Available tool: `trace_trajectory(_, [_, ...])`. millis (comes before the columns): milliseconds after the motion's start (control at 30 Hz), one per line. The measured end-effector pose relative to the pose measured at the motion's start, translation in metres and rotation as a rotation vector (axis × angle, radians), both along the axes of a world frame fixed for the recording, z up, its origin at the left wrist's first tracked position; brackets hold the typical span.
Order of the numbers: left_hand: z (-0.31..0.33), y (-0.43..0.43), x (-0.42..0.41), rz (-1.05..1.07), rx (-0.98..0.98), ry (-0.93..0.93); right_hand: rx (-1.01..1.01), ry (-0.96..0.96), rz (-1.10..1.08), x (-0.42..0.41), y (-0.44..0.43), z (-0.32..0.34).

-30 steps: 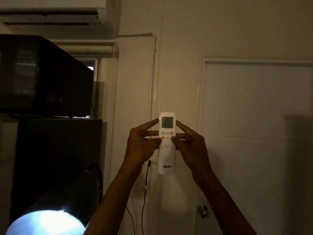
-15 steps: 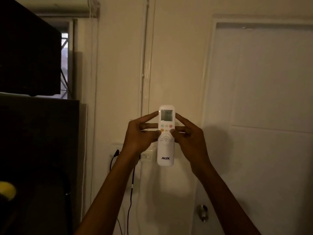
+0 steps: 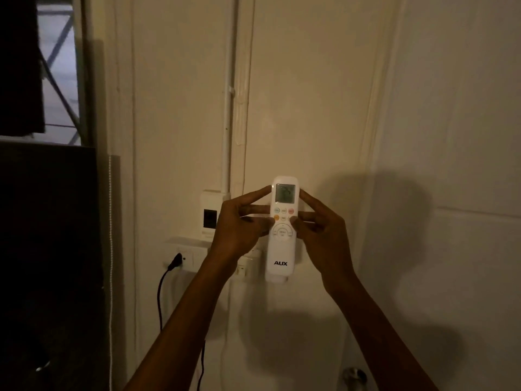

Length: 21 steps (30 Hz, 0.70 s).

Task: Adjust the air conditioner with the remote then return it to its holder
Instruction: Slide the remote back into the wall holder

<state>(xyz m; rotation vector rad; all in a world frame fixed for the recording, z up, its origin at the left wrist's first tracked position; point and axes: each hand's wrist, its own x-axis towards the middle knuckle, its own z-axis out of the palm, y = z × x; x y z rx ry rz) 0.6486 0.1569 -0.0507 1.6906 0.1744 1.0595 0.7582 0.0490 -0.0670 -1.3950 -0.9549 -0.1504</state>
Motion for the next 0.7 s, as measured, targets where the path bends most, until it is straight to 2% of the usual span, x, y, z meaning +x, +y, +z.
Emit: trace_trajectory(700, [-0.026,0.066,0.086,-0.056,0.085,-0.065,0.095,-0.013,-0.165,0.070,0.064,-0.029])
